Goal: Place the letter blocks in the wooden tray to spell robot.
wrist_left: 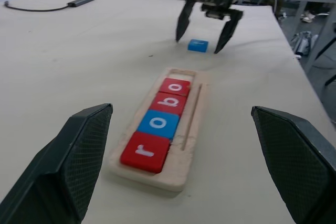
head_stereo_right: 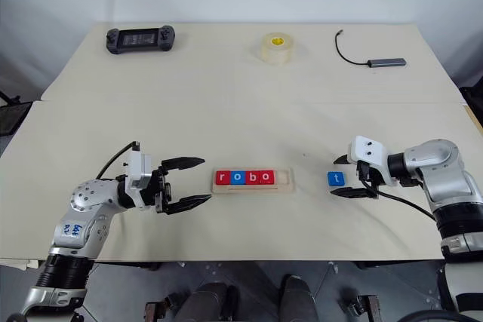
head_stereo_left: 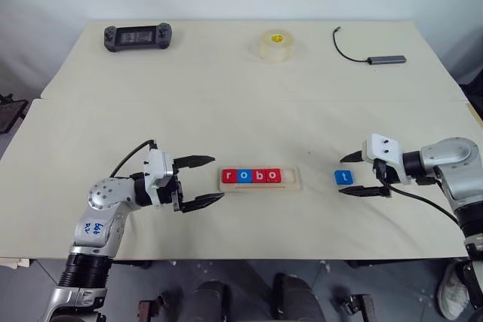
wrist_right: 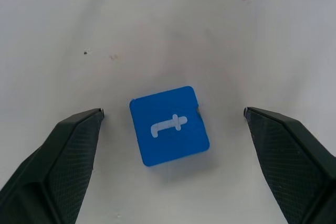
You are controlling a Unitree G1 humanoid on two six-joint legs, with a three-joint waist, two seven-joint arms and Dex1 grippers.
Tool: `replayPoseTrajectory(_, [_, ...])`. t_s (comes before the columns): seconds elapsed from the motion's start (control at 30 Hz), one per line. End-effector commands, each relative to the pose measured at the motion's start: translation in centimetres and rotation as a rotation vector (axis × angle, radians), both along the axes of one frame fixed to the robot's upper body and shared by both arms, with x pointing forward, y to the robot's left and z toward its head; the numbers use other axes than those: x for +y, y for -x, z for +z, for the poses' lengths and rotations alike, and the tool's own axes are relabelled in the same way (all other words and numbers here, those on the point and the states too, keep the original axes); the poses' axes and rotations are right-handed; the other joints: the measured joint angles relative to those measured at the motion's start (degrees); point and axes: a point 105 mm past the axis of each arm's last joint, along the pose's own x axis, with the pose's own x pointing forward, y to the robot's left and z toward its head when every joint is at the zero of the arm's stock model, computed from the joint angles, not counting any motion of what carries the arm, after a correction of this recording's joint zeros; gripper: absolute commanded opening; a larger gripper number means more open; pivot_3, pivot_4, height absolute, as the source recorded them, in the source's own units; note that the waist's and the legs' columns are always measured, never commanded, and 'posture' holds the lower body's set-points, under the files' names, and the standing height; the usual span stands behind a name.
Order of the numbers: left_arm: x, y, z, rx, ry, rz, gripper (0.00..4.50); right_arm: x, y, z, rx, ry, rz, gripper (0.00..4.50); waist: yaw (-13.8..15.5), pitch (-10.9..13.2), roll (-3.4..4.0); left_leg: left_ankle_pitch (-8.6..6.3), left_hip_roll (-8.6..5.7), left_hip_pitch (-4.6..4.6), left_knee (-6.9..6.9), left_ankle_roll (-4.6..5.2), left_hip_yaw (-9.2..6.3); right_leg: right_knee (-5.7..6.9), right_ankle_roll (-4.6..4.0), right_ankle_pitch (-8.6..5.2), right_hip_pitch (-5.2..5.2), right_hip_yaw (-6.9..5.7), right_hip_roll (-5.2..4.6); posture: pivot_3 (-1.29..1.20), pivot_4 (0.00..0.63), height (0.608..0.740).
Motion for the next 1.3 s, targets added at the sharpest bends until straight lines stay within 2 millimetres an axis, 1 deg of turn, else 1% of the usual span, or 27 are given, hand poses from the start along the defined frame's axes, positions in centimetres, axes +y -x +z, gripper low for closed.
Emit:
replayPoseTrajectory(0.03, [-0.1, 0.5, 0.8, -0.029, 0.010, -0.022, 4.50, 0.3, -0.1, -0.1, 0.014, 0.001, 0.027, 3.25, -0.03, 0.00, 0.00, 0.00, 0.00, 0.01, 0.02, 0.00, 0.01, 0.00, 0.00, 0.00, 0.02, 0.00, 0.00, 0.00, 0.150, 0.740])
replayPoseTrajectory(0.2, [0.2, 0.5, 0.6, -0.030, 0.005, -0.006, 4.50, 1.2, -0.2, 1.1, -0.006, -0.018, 0.072, 1.48, -0.04, 0.00, 0.01, 0.00, 0.01, 0.01, 0.06, -0.04, 0.00, 0.04, 0.00, 0.00, 0.01, 0.00, 0.01, 0.00, 0.150, 0.740])
replayPoseTrajectory(0.27, [0.6, 0.5, 0.3, -0.029, 0.000, 0.010, 4.50, 2.9, -0.1, 2.9, -0.019, -0.041, 0.136, 1.46, -0.08, 0.01, 0.03, 0.00, 0.01, 0.00, 0.06, -0.05, -0.01, 0.04, 0.00, 0.00, -0.01, 0.00, 0.01, 0.00, 0.150, 0.740])
replayPoseTrajectory(0.33, [0.9, 0.5, 0.1, -0.030, 0.000, 0.021, 4.50, 4.9, 0.1, 4.3, -0.026, -0.071, 0.187, 1.46, -0.26, 0.03, 0.07, -0.01, 0.01, -0.03, 0.05, -0.06, 0.01, 0.04, 0.00, 0.00, -0.07, 0.03, 0.01, 0.00, 0.150, 0.740])
replayPoseTrajectory(0.37, [0.9, 0.4, 0.1, -0.031, 0.000, 0.023, 4.50, 5.5, 0.1, 4.6, -0.027, -0.080, 0.196, 1.46, -0.30, 0.03, 0.07, -0.02, 0.04, -0.03, 0.05, -0.08, 0.02, 0.04, 0.00, 0.00, -0.08, 0.03, 0.02, 0.00, 0.150, 0.740])
replayPoseTrajectory(0.43, [1.0, 0.5, -0.1, -0.031, 0.003, 0.029, 4.50, 7.9, 0.1, 4.9, -0.001, -0.110, 0.205, 1.46, -0.11, 0.03, 0.08, -0.02, 0.11, -0.03, 0.05, -0.14, -0.01, 0.04, -0.02, -0.01, -0.08, -0.01, 0.07, 0.00, 0.150, 0.740])
replayPoseTrajectory(0.5, [1.0, 0.4, -0.2, -0.032, 0.006, 0.035, 4.50, 9.6, 0.0, 4.8, 0.020, -0.113, 0.200, 1.46, -0.04, 0.03, 0.07, -0.02, 0.12, -0.03, 0.06, -0.16, -0.05, 0.06, -0.04, -0.02, -0.07, -0.03, 0.06, 0.00, 0.150, 0.740])
replayPoseTrajectory(0.53, [1.0, 0.4, -0.3, -0.032, 0.007, 0.036, 4.50, 10.2, 0.0, 4.5, 0.022, -0.108, 0.206, 1.46, 0.00, 0.03, 0.07, -0.02, 0.11, -0.03, 0.07, -0.16, -0.06, 0.06, -0.04, -0.02, -0.07, -0.03, 0.06, 0.00, 0.150, 0.740])
replayPoseTrajectory(0.63, [1.0, 0.4, -0.3, -0.033, 0.011, 0.045, 4.50, 11.2, -0.1, 3.6, 0.029, -0.089, 0.225, 1.46, 0.56, 0.03, 0.07, -0.02, -0.02, -0.11, 0.08, -0.15, -0.18, 0.07, -0.04, -0.02, -0.07, -0.09, -0.02, 0.00, 0.150, 0.740])
replayPoseTrajectory(0.73, [1.1, 0.4, -0.4, -0.036, 0.013, 0.057, 4.50, 11.7, -0.2, 2.9, 0.038, -0.080, 0.236, 1.46, 0.69, 0.03, 0.07, -0.05, -0.11, -0.12, 0.08, -0.08, -0.18, 0.07, -0.04, -0.02, -0.08, -0.06, -0.05, 0.00, 0.150, 0.740])
replayPoseTrajectory(0.87, [1.3, 0.6, -0.4, -0.038, 0.014, 0.071, 4.50, 11.6, -0.5, 2.1, 0.037, -0.038, 0.227, 1.46, 0.23, 0.03, 0.07, -0.06, -0.10, -0.12, 0.06, -0.08, -0.18, 0.08, -0.04, -0.02, -0.09, -0.09, -0.03, 0.00, 0.150, 0.740])
replayPoseTrajectory(1.1, [1.4, 0.8, -0.3, -0.040, 0.017, 0.083, 4.50, 11.6, -0.4, 1.6, 0.071, -0.044, 0.227, 1.46, -0.07, 0.03, 0.07, -0.06, -0.07, -0.11, 0.06, -0.08, -0.15, 0.09, -0.04, -0.02, -0.10, -0.08, -0.01, 0.00, 0.150, 0.740])
replayPoseTrajectory(1.17, [1.3, 0.8, -0.3, -0.041, 0.017, 0.083, 4.50, 11.9, -0.6, 1.7, 0.060, -0.065, 0.218, 2.19, -0.06, 0.03, 0.07, -0.06, -0.08, -0.11, 0.06, -0.08, -0.15, 0.09, -0.04, -0.02, -0.09, -0.08, -0.01, 0.00, 0.150, 0.740])
replayPoseTrajectory(1.3, [1.2, 0.9, -0.2, -0.041, 0.019, 0.083, 4.50, 11.9, -0.5, 2.0, 0.055, -0.081, 0.216, 3.45, -0.03, 0.03, 0.07, -0.06, -0.07, -0.10, 0.06, -0.08, -0.15, 0.10, -0.04, -0.02, -0.10, -0.08, -0.01, 0.00, 0.150, 0.740])
